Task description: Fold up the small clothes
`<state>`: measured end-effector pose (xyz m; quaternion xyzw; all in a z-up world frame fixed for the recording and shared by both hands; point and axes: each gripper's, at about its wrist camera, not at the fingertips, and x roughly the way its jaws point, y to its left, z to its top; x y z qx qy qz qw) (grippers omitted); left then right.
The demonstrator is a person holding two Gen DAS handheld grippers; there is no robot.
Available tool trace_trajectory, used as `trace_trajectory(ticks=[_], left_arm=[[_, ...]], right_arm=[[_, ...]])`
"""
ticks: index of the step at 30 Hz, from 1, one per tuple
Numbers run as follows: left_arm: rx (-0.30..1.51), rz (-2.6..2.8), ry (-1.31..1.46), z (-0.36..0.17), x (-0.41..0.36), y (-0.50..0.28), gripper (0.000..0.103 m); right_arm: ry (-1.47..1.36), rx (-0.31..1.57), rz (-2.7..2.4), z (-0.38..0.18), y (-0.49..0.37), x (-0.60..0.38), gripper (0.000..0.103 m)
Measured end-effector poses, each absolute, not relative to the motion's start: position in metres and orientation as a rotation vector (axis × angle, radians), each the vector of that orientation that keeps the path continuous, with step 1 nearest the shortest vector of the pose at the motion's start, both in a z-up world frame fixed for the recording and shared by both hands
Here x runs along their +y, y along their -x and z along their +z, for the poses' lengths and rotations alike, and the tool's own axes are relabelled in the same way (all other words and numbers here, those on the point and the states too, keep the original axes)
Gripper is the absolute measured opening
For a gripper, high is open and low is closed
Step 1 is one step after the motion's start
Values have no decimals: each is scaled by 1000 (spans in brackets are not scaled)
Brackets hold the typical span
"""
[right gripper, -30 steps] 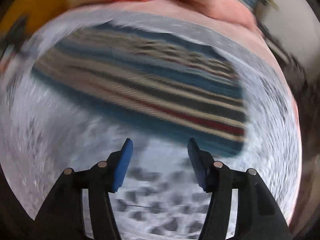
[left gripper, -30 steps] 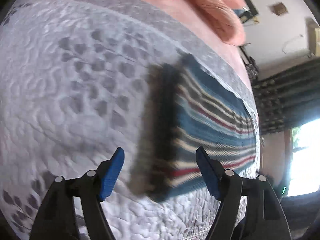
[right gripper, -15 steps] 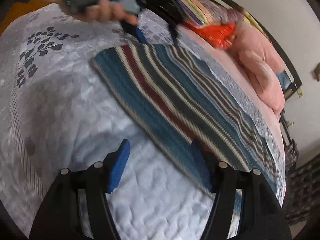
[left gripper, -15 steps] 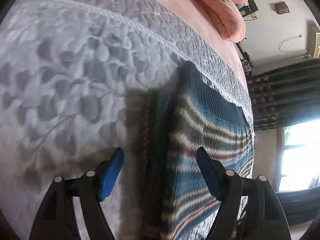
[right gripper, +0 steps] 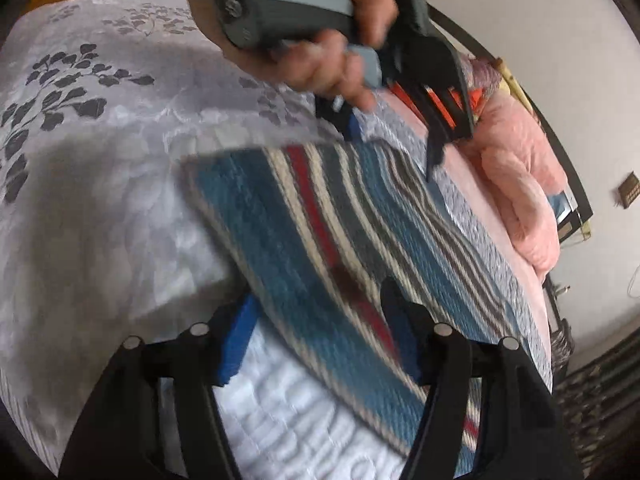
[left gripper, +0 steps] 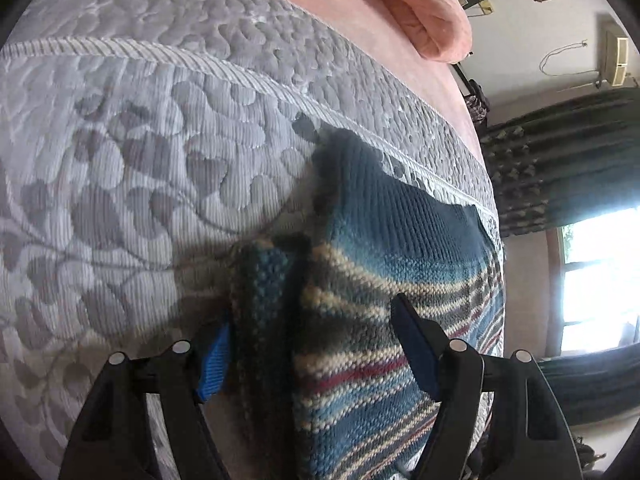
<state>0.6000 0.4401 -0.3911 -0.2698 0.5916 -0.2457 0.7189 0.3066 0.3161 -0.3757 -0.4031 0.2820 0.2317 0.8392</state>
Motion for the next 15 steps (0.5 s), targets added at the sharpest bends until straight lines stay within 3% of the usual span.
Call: trace_trajectory(ticks=[4, 7, 9, 12, 15], left_arm=[[1316, -516, 614, -389, 439, -605, 70], [1351, -495, 568, -389, 433, -610, 55], [1365, -485, 585, -390, 436, -613, 44], [1370, -484, 564, -386, 434, -613, 34], [1362, -472, 556, -379, 432, -614, 27]], right_arm=[[874, 552, 477, -378, -309, 335, 54], [860, 554, 464, -378, -313, 341, 45], [837, 566, 460, -375, -314, 340, 33], [788, 581, 464, -365, -315, 336, 21], [746, 598, 470, -356, -314, 332, 18]])
